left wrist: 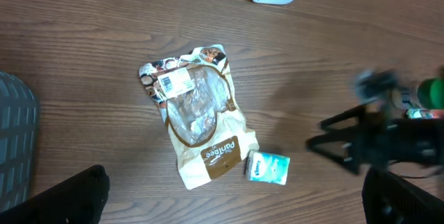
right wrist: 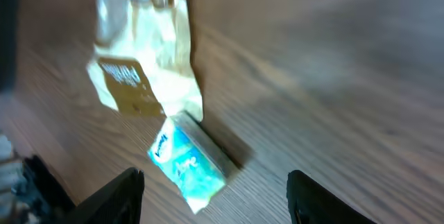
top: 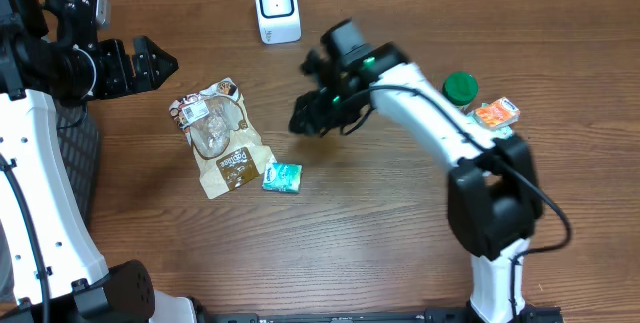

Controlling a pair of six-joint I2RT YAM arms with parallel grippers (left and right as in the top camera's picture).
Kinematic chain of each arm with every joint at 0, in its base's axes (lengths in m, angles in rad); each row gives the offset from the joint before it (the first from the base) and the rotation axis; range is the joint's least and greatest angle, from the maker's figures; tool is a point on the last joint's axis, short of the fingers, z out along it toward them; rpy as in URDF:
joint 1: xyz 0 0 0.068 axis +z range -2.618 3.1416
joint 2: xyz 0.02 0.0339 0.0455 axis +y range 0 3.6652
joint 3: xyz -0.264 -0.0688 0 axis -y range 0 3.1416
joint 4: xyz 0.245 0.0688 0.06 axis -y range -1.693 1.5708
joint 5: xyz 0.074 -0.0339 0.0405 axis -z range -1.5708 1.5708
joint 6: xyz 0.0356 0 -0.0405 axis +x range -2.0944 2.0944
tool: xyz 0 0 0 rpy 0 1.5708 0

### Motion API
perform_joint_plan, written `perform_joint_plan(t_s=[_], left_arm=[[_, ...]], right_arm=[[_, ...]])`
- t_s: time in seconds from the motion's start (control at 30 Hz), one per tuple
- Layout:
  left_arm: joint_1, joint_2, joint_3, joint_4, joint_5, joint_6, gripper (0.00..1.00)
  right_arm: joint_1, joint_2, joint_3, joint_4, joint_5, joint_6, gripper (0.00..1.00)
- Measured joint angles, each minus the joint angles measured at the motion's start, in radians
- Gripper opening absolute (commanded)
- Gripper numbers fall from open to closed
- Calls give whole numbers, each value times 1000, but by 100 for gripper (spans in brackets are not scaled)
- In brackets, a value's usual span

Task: Scan the item barcode
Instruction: 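Release the jar and move the right gripper toward the snack bag, then grasp the blue tissue pack with the right gripper and lift it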

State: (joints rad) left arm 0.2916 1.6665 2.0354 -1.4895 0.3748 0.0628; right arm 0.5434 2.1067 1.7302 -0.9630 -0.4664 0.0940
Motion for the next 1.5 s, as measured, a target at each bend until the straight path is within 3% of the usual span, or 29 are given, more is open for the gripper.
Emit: perform_joint_plan(t_s=[0.27,0.67,0.73,0.87,0.9,1.27,1.5], left_arm=[[0,0,0,0,0,0,99],[0,0,0,0,0,0,100],[0,0,0,0,0,0,100],[0,0,0,0,0,0,99],[0,0,0,0,0,0,100],[0,0,0,0,0,0,99],[0,0,0,0,0,0,99]], right_arm=[[89,96,-5,-64,23,-88,50],[103,163,-5,-69,21,-142,49],[103,167,-5,-69,15,-145,39],[103,174,-5,-69,-6,-151,5],[103,175,-5,-70,-8,-152,4],[48,174,2,-147,-83,-146,4],[-117,88,6,-96,-437,-146,4]])
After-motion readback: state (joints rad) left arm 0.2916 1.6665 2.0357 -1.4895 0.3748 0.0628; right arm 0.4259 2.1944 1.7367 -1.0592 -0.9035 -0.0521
